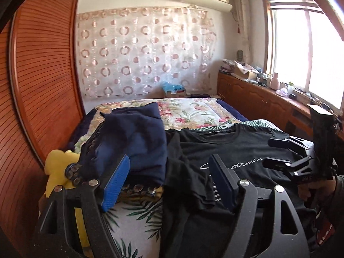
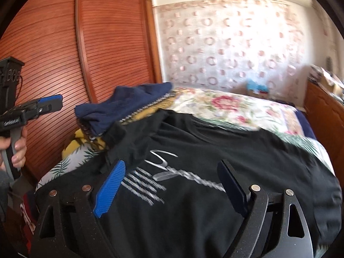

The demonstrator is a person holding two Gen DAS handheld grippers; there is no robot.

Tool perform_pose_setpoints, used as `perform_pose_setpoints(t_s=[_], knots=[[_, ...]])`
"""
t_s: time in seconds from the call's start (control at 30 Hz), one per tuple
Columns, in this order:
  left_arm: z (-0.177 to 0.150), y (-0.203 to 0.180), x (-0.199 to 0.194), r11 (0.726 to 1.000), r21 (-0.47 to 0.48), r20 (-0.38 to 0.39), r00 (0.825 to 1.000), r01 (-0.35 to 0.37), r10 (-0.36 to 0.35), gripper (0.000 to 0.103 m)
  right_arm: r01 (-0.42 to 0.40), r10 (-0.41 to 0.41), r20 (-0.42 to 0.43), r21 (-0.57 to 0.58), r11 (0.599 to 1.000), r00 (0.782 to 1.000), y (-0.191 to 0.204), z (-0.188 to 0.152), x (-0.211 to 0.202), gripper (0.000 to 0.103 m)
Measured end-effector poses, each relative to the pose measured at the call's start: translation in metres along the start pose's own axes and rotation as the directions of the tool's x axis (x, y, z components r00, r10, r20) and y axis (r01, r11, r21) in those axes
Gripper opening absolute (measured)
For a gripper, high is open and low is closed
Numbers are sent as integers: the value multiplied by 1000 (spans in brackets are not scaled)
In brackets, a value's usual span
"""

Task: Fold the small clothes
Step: 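Grasp the opposite side edge of the shirt with the right gripper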

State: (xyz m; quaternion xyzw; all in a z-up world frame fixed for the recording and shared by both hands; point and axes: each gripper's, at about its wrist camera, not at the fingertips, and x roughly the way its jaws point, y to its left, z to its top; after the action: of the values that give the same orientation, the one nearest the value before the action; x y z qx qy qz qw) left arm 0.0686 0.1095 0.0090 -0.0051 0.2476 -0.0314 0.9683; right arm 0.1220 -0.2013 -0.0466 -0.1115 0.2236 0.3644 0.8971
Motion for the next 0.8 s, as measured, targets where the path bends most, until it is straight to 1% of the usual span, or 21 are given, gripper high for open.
perform_pose_setpoints(t_s=[0.07, 0.17, 0.23, 0.33, 0.37, 0.43, 0.47, 0.5, 0.53, 0.6, 0.67, 0.73, 0.8], knots=[[-8, 5, -3, 1000, -15, -1, 1000, -20, 20, 77, -35, 35, 0, -38, 999, 999, 10, 10, 18, 88], [-19, 14, -5, 999, -28, -15, 999, -43, 43, 77, -79, 77, -22, -94, 992, 997, 26, 22, 50, 83], [-25, 19, -6, 998, -34, -24, 998, -52, 51, 76, -120, 112, -71, -123, 985, 991, 35, 26, 74, 82], [-33, 26, -9, 997, -45, -32, 998, -58, 57, 77, -186, 166, -152, -125, 975, 974, 45, 30, 107, 78], [-34, 28, -9, 997, -48, -35, 998, -61, 60, 76, -196, 173, -174, -128, 972, 969, 49, 31, 118, 76], [-37, 31, -9, 997, -51, -41, 997, -62, 60, 76, -180, 140, -232, -161, 970, 963, 59, 32, 139, 70], [-40, 32, -10, 997, -50, -43, 997, -62, 60, 76, -166, 116, -259, -179, 970, 959, 63, 32, 151, 62], [-42, 32, -10, 997, -48, -46, 997, -62, 60, 76, -164, 109, -276, -183, 969, 955, 65, 34, 160, 54], [-43, 33, -11, 997, -47, -47, 997, -61, 59, 76, -162, 105, -288, -180, 970, 952, 65, 37, 169, 49], [-45, 32, -10, 997, -46, -50, 997, -57, 55, 77, -182, 128, -296, -163, 970, 947, 62, 41, 177, 8], [-47, 31, -10, 998, -47, -53, 997, -53, 50, 77, -191, 148, -271, -142, 971, 951, 56, 48, 174, 6], [-47, 30, -8, 998, -47, -57, 997, -48, 45, 76, -199, 174, -217, -96, 975, 961, 42, 56, 163, 3], [-47, 28, -7, 998, -47, -57, 998, -43, 41, 77, -165, 154, -167, -55, 985, 974, 22, 61, 150, 1]])
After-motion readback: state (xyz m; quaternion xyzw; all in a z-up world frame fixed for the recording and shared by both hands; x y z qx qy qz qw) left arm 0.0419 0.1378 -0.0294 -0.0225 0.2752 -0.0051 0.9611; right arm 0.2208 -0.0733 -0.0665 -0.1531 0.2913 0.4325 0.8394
